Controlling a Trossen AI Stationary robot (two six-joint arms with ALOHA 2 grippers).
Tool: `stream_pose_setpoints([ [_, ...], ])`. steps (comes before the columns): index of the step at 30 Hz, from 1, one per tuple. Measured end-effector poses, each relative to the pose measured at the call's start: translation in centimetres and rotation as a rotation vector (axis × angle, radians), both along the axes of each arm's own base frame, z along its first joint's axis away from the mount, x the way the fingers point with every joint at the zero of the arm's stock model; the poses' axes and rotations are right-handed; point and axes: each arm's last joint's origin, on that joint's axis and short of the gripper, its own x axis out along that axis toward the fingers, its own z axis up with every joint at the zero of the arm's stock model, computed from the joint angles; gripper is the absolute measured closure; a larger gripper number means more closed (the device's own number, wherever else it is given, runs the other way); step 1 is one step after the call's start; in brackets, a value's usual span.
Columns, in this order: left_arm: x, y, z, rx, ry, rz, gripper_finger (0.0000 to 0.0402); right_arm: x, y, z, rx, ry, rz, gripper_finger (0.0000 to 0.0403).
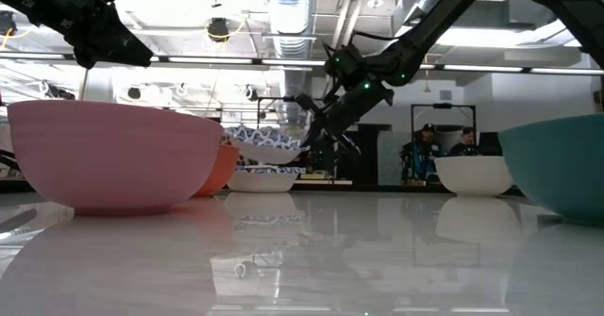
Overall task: Nest bowls inside each other
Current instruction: Stack the middle white patterned bowl onto the stack of bowls
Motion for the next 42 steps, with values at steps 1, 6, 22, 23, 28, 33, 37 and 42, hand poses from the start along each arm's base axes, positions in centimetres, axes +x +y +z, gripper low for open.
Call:
stream_pose_setpoints([
  [1,0.0,0.0,0.0,0.000,0.000,0.000,0.0275,0.1,-0.1,-0.1,-0.003,-0.002,-0.002,0.0387],
  [6,0.0,0.0,0.0,0.000,0.001,0.000,0.0275,0.4,0.1,-1.3,0.014,0.018,-0.017,0.0387],
  [22,0.0,0.0,0.0,0.000,0.001,0.000,0.0275,0.5,0.1,-1.5,0.010,0.033,-0.030,0.0387],
  [23,0.0,0.0,0.0,0.000,0.001,0.000,0.0275,0.5,0.1,-1.5,0.010,0.032,-0.030,0.0387],
  [28,0.0,0.0,0.0,-0.003,0.000,0.001,0.0275,0.5,0.1,-1.5,0.010,0.032,-0.030,0.0384],
  [33,0.0,0.0,0.0,-0.004,0.000,0.001,0.0275,0.5,0.1,-1.5,0.015,0.028,-0.034,0.0362],
  [37,0.0,0.0,0.0,-0.004,0.000,0.001,0.0275,0.5,0.1,-1.5,0.013,0.026,-0.033,0.0346],
  [42,0.0,0.0,0.0,-0.005,0.000,0.002,0.0275,0.5,0.2,-1.5,0.007,0.028,-0.030,0.0340],
])
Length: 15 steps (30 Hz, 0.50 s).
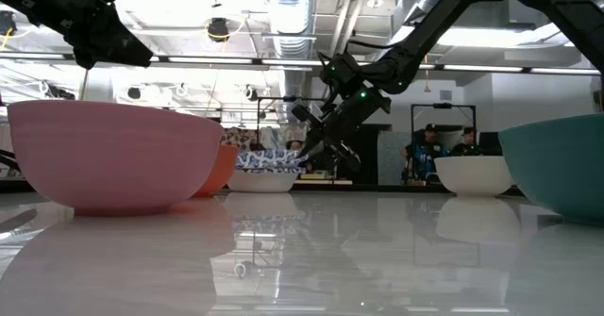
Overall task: Nest bowls inside each other
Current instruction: Stack the middle white patterned bowl onto the stack of bowls
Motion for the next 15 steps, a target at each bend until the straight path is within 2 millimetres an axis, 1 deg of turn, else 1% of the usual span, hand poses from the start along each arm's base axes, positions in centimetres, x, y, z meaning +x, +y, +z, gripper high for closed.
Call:
stream_pose_setpoints([
  [5,-0.01,0.00,0.00,-0.001,-0.001,0.000,0.0275,0.02,0.05,-0.01,-0.044,0.022,0.026,0.0338],
  [8,0.00,0.00,0.00,-0.001,-0.001,0.001,0.0275,0.10,0.10,0.05,-0.070,0.027,0.043,0.0330],
  [11,0.00,0.00,0.00,-0.001,-0.001,0.001,0.0275,0.26,0.21,0.18,-0.095,0.021,0.058,0.0310],
  [15,0.00,0.00,0.00,-0.001,-0.001,0.000,0.0275,0.40,0.32,0.31,-0.122,0.019,0.073,0.0267],
])
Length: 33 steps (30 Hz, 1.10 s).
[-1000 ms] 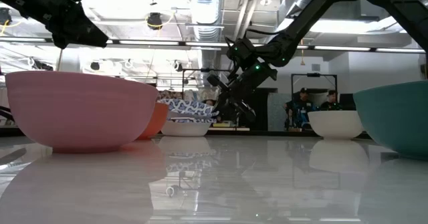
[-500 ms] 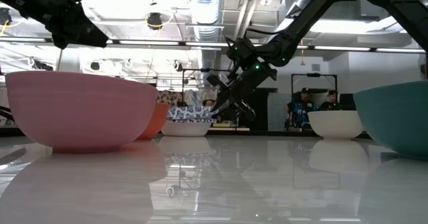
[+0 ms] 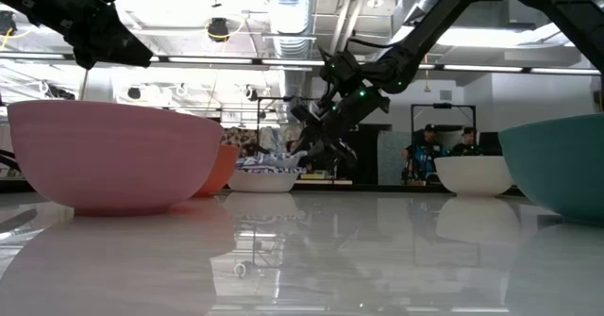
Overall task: Nest bowls inside each other
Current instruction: Stack the middle white patterned bowl onto the stack of bowls, then stack the white pattern bowl onto the stack of bowls
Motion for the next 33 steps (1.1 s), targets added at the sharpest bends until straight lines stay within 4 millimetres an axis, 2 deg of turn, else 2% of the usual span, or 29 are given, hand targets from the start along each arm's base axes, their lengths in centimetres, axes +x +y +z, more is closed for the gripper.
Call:
stream_pose_setpoints([
  [6,0.00,0.00,0.00,0.000,0.001,0.000,0.0275,-0.01,-0.03,0.00,-0.012,0.006,-0.022,0.0200],
  [10,-0.02,0.00,-0.06,0.000,0.006,0.000,0.0275,-0.07,-0.18,0.04,-0.035,0.015,-0.058,0.0180],
  [25,-0.01,0.00,-0.06,0.000,0.006,0.000,0.0275,-0.08,-0.17,0.05,-0.116,0.059,-0.017,0.0186],
  [33,-0.06,0.00,-0.18,-0.004,0.017,0.001,0.0275,-0.28,0.48,-0.36,-0.131,0.156,0.039,0.0187],
])
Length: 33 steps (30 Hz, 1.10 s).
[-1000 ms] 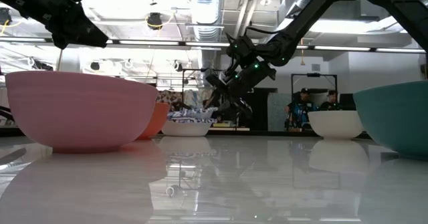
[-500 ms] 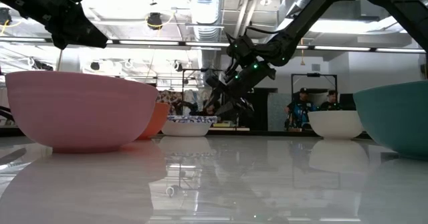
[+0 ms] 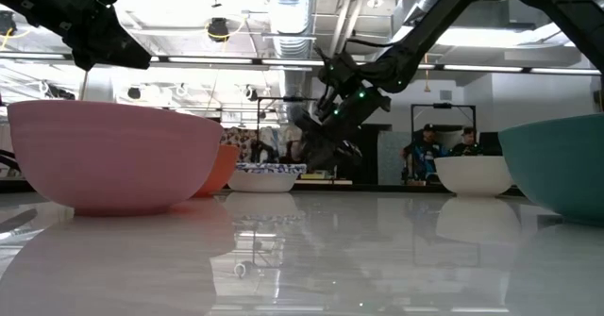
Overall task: Nest bowls inside each other
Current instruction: Stack the white pattern bowl onto the stack of bowls
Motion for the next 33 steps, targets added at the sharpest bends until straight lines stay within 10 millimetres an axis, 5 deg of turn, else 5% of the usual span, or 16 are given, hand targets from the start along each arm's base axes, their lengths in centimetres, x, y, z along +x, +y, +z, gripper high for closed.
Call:
stream_pose_setpoints([
  [14,0.0,0.0,0.0,-0.001,0.001,0.001,0.0275,-2.2,3.2,5.1,-0.014,0.129,0.099,0.0187],
  [33,0.0,0.0,0.0,0.002,0.001,0.010,0.0275,-11.0,15.7,15.0,0.081,0.359,0.246,0.0187],
])
